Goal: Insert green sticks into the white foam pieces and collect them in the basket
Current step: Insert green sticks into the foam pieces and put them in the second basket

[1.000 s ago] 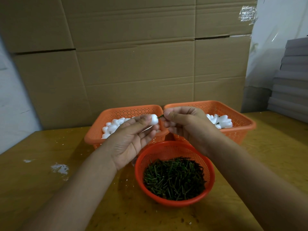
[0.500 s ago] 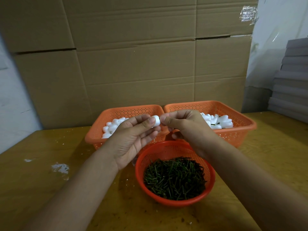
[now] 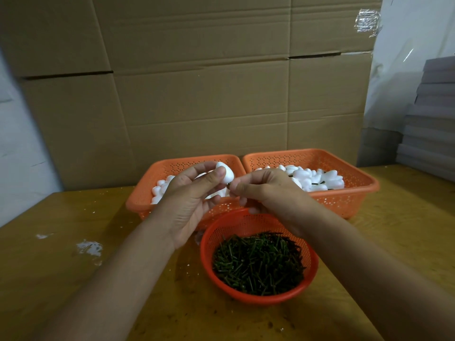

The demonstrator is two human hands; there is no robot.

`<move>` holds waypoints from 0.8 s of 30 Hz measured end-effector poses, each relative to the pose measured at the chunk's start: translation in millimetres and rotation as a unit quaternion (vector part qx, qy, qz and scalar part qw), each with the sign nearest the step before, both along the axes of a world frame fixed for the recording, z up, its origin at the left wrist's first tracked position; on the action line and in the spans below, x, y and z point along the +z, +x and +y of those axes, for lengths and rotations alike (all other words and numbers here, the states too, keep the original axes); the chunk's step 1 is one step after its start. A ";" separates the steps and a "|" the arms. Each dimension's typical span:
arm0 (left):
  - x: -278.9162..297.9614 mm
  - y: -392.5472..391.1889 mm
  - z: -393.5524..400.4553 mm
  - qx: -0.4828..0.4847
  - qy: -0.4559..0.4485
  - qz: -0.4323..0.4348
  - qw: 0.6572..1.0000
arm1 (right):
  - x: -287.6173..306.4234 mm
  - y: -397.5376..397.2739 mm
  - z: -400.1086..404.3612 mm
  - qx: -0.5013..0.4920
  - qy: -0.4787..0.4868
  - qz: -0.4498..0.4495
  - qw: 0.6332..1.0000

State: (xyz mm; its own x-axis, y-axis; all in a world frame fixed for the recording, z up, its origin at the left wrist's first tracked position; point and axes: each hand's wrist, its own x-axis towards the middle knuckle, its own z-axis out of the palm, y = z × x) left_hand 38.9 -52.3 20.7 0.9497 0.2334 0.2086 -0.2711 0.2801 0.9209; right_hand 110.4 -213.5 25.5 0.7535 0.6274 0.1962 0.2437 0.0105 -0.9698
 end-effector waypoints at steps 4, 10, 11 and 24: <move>-0.2 -1.2 -0.1 -0.015 0.009 -0.004 1.000 | -0.3 -0.2 0.2 0.011 -0.004 0.005 1.000; -0.5 -0.5 -0.5 -0.016 0.023 -0.003 1.000 | -0.5 0.9 0.4 0.000 -0.003 0.001 1.000; -0.3 -0.3 -1.0 -0.012 0.025 -0.004 1.000 | -0.9 0.9 1.0 -0.008 0.002 0.000 1.000; -2.6 1.3 -4.0 0.028 0.074 -0.003 0.997 | -1.4 0.6 2.1 -0.051 0.000 -0.042 0.998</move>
State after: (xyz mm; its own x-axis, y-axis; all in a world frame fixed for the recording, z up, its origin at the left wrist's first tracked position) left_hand 40.2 -56.3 18.1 0.9350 0.2515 0.2500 -0.2877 0.1259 0.9494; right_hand 111.0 -211.4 24.2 0.7945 0.5478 0.2622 0.3249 -0.0185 -0.9456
